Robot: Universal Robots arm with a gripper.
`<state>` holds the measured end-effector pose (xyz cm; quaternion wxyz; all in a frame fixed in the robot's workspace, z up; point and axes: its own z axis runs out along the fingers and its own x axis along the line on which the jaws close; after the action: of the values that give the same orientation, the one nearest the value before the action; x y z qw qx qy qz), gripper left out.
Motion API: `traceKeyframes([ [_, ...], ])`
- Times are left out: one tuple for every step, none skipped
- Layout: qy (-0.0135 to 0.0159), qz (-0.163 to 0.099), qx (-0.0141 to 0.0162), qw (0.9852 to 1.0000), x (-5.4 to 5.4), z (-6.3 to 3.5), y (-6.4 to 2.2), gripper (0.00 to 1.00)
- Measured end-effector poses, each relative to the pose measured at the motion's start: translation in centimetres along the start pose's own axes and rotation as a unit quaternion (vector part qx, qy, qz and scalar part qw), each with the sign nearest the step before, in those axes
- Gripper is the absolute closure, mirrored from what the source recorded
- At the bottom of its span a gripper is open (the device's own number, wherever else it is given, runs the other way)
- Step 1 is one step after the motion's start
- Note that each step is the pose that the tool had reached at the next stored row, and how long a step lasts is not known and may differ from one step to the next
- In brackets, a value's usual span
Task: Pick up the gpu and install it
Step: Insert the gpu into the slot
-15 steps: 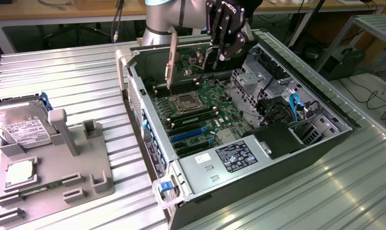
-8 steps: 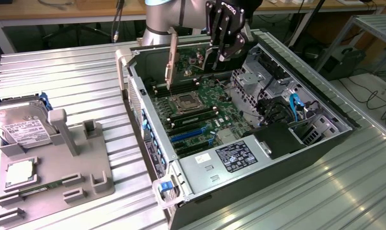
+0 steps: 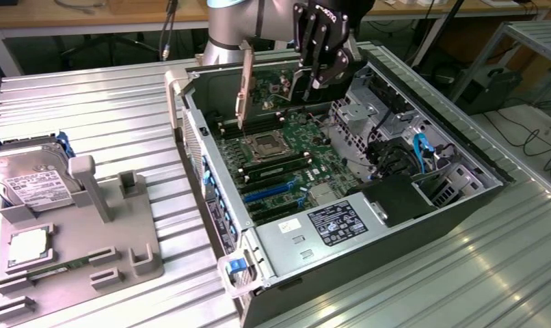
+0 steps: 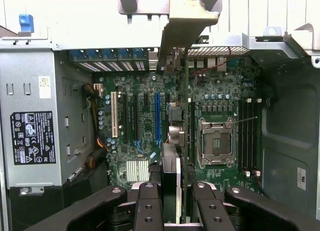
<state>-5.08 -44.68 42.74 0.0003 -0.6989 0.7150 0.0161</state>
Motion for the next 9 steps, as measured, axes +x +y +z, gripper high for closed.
traceKeyframes([
  [0.0,0.0,0.0,1.0,0.0,0.04,0.0,0.73],
  [0.0,0.0,0.0,1.0,0.0,0.08,0.0,0.73],
  [0.0,0.0,0.0,1.0,0.0,0.11,0.0,0.73],
  [0.0,0.0,0.0,1.0,0.0,0.14,0.0,0.73],
  [0.0,-0.002,0.0,1.0,0.0,0.17,0.0,0.73],
  [0.0001,-0.005,-0.0001,1.0,0.0,0.19,-0.01,0.73],
  [0.0002,-0.008,-0.0002,1.0,0.0,0.22,-0.01,0.73],
  [0.0003,-0.012,-0.0003,0.9999,0.01,0.24,-0.01,0.73],
  [0.0004,-0.017,-0.0004,0.9999,0.01,0.26,-0.01,0.73],
])
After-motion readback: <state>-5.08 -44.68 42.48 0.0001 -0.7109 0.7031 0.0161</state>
